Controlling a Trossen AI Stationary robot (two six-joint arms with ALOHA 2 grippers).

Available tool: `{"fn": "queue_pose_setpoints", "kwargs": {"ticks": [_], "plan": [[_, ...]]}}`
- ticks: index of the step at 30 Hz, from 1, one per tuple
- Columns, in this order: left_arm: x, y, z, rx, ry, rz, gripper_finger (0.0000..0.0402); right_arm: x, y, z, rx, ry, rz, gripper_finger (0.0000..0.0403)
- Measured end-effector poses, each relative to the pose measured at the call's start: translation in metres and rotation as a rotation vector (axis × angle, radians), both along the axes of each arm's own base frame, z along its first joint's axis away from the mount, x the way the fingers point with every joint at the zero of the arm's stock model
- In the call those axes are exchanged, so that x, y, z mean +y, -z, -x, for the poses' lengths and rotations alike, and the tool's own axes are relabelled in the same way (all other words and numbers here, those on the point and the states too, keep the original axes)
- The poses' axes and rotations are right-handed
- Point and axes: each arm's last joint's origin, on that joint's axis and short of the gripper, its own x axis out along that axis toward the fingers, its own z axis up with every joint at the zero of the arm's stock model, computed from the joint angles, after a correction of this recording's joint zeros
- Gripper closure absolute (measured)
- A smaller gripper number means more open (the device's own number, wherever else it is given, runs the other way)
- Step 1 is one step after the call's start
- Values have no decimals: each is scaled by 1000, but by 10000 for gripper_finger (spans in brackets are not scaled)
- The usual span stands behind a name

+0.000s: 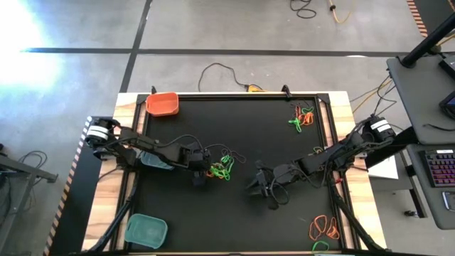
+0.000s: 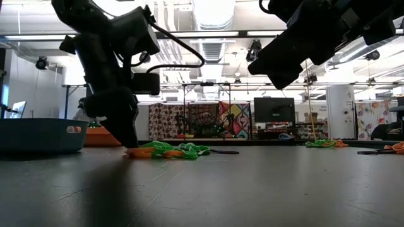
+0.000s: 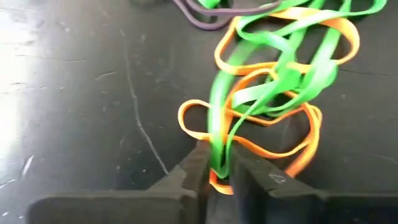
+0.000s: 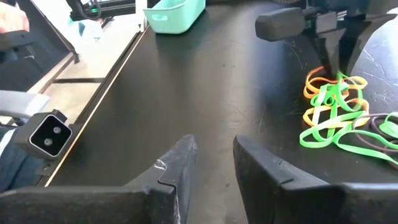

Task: Sort rubber bands into baskets
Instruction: Put the green rubber band into the blue bin

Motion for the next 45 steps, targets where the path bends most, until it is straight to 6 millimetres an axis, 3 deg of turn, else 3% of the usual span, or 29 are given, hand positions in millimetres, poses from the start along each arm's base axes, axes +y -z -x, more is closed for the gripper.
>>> {"fn": "queue_pose_setpoints", "kwargs": {"ticks": [3,8,12,18,23,26,30,35,45], "plan": [[-2,-4,1,-13,-6,-39,397,0,0,0,8,9,-22,303],[-4,-22,6,-52,0,-53,399,0,1,0,16,14,-31,300],[-5,-46,21,-79,-1,-55,401,0,1,0,13,11,-24,305],[2,-84,70,-21,-88,-95,401,-1,1,0,12,15,-21,313],[9,-99,119,133,-257,-70,401,-2,0,0,-6,26,25,320],[12,-103,138,194,-356,-42,401,-4,0,-1,-28,72,86,325],[12,-98,147,201,-409,3,401,-6,-2,-2,-50,134,157,330],[12,-77,152,267,-423,1,401,-5,-7,-6,-71,151,163,328],[11,-36,141,268,-417,0,402,-4,-11,-8,-84,147,169,332]]}}
